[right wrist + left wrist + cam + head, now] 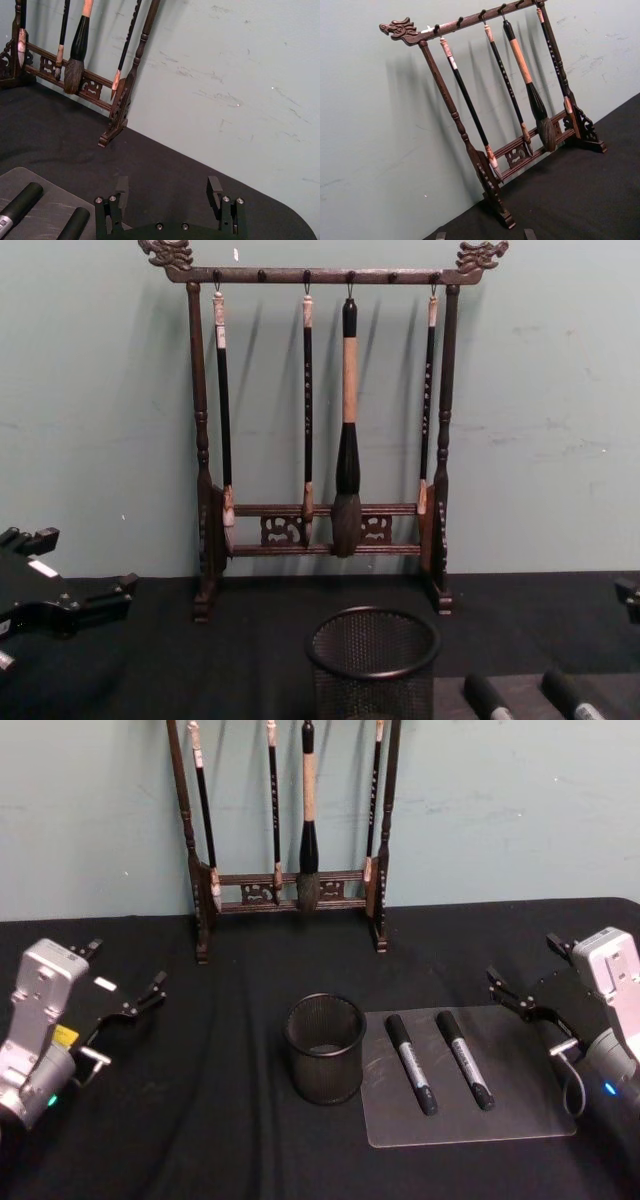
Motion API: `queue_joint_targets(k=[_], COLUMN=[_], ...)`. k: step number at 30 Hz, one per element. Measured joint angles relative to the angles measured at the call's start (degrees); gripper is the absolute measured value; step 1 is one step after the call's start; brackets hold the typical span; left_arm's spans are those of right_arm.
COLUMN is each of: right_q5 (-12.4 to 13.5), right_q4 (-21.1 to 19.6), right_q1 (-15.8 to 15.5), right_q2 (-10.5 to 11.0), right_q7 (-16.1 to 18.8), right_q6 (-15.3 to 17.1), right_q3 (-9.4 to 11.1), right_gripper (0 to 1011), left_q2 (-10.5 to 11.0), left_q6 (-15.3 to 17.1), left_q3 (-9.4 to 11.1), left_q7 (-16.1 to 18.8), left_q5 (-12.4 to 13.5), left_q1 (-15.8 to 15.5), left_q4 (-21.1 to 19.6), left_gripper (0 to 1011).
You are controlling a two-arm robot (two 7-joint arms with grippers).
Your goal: Pick up the water-based marker from the table and place it into the pen holder.
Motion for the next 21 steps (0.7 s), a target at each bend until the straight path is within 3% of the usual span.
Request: queue_joint_targets(k=[21], right_q5=[0.0], right_q4=[0.0], right_q1=[0.0], right_q2=[0.0], right_q7=[0.0], right_q6=[0.0], right_q3=[0.0], right_gripper=[1000], left_q2=[0.0], left_q6=[0.0], left_q3=[0.0], left_q7=[0.0], left_q5=[0.0], left_q1=[0.0], left_q4=[0.0], left_gripper=[1009])
